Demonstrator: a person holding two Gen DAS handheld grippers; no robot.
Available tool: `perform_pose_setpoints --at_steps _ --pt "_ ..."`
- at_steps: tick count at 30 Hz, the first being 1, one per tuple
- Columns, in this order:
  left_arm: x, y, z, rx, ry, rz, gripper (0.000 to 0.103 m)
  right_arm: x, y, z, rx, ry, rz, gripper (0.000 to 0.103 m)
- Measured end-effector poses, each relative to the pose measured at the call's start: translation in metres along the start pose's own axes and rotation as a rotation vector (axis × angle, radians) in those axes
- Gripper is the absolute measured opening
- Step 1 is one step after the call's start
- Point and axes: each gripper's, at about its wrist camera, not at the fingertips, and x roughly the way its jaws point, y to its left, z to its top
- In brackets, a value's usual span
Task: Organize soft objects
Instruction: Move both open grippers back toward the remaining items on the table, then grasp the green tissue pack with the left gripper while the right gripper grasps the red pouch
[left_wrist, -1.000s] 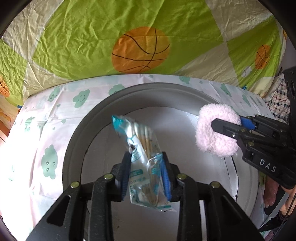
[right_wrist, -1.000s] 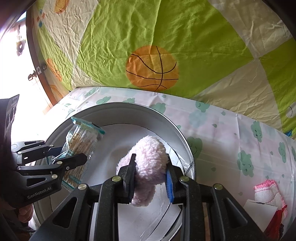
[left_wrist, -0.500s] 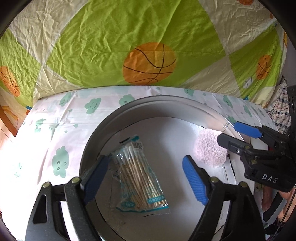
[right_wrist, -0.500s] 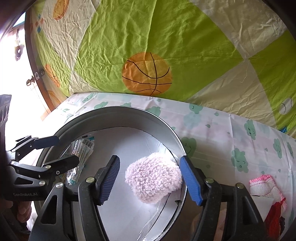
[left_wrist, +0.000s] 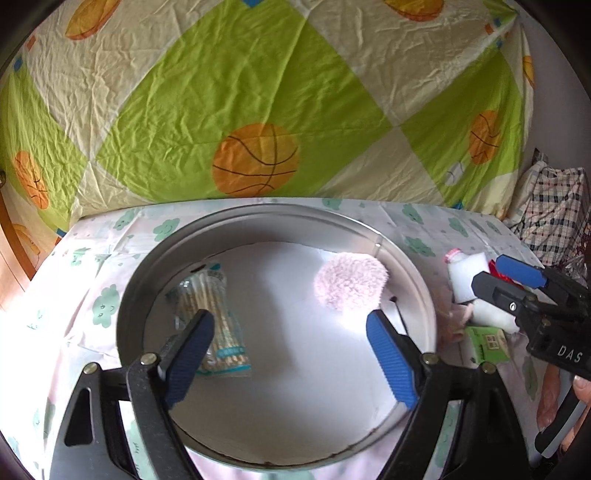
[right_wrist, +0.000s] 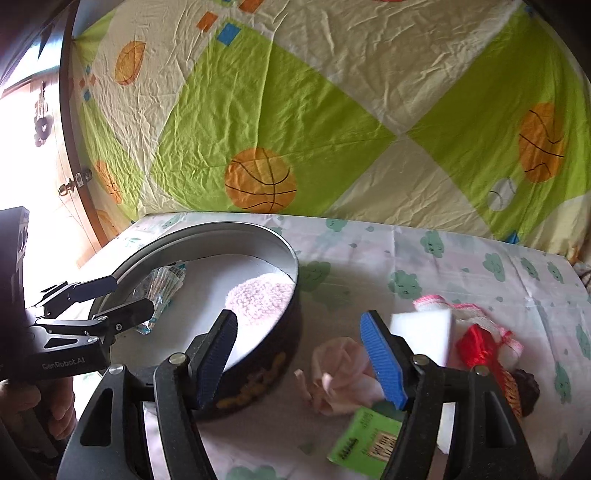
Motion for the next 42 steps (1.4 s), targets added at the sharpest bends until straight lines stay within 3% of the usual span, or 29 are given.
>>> perform_pose_setpoints --at_steps 4,8,11,13,16,19,26,31,32,33,34,36,38,42 --pt "-0.007 -0.048 -0.010 0.083 -0.023 -0.037 0.096 -0.036 -0.036 -0.018 0.046 -0.049 -0.072 0.075" --pt "-0.004 -0.090 -0.018 0.137 -0.004 -0.102 0.097 -0.063 -0.074 -0.033 0.110 -0.084 -0.153 0.076" --pt "0.003 -0.116 -0.024 0.152 0.032 -0.143 0.097 -0.071 -0.095 -0.043 0.140 -0.081 -0.197 0.077" --pt "0.004 -0.133 -0.028 0.184 0.015 -0.108 0.103 -0.074 -0.106 -0.050 0.153 -0.074 -0.217 0.077" --pt "0.010 -0.153 -0.034 0.202 0.060 -0.146 0.103 -0.075 -0.120 -0.061 0.172 -0.064 -0.250 0.077" --pt "0.012 -0.169 -0.039 0.229 0.062 -0.144 0.103 -0.076 -0.132 -0.069 0.203 -0.065 -0.252 0.077" --pt "0.039 -0.195 -0.047 0.233 0.148 -0.180 0.103 -0.076 -0.148 -0.080 0.246 -0.071 -0.258 0.077" --pt "0.054 -0.204 -0.048 0.248 0.199 -0.167 0.102 -0.074 -0.151 -0.083 0.253 -0.067 -0.257 0.077" --pt "0.058 -0.205 -0.047 0.246 0.216 -0.171 0.102 -0.074 -0.151 -0.083 0.255 -0.068 -0.255 0.077" --pt "0.061 -0.204 -0.047 0.238 0.231 -0.171 0.095 -0.075 -0.151 -0.083 0.257 -0.074 -0.253 0.077" --pt "0.065 -0.202 -0.048 0.229 0.249 -0.179 0.076 -0.075 -0.151 -0.083 0.259 -0.078 -0.251 0.077" --pt "0.065 -0.201 -0.048 0.225 0.247 -0.195 0.069 -0.074 -0.151 -0.082 0.259 -0.084 -0.247 0.077" --pt "0.061 -0.200 -0.049 0.230 0.235 -0.212 0.068 -0.073 -0.151 -0.081 0.260 -0.089 -0.242 0.077" --pt "0.044 -0.189 -0.046 0.195 0.130 -0.220 0.068 -0.069 -0.146 -0.076 0.246 -0.100 -0.229 0.077"
